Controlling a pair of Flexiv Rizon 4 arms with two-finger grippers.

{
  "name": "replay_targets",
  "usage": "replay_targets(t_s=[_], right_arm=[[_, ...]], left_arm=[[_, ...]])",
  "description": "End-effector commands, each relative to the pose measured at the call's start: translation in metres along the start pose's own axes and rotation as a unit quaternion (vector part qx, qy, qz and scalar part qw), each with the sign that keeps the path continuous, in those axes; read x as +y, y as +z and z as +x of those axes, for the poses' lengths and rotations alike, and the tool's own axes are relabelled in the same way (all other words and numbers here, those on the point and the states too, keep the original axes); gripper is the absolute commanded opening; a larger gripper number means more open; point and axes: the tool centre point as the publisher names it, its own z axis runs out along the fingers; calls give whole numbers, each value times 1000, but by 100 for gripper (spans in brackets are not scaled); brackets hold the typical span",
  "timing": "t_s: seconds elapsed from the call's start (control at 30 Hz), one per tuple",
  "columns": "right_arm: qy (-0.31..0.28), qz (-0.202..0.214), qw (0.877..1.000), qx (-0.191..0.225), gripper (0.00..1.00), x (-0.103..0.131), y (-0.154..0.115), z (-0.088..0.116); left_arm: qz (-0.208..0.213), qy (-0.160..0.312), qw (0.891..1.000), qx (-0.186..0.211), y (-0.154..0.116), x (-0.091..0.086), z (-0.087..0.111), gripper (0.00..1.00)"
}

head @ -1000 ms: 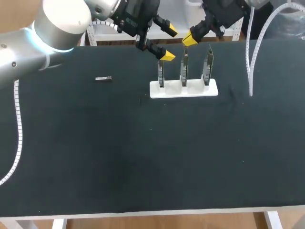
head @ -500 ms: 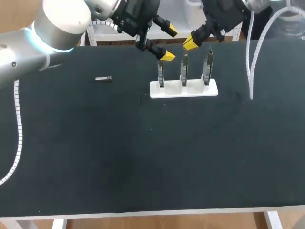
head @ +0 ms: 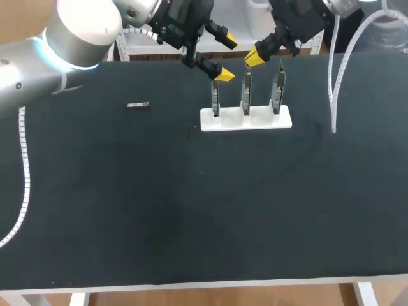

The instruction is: Pick up the optical module with the left hand, and insert it into the network port with the right hand.

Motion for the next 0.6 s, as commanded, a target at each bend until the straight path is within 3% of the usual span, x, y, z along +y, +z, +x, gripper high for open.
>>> replay_targets(t_s=[0.03, 0.6], right_arm=[[-1, -2, 1000, 0, 0, -2, 0, -1], [-3, -3, 1000, 3, 0, -7, 3, -3]], left_arm=[[0, 1, 1000, 1, 0, 0, 0, 100], [0, 1, 1000, 1, 0, 0, 0, 100]])
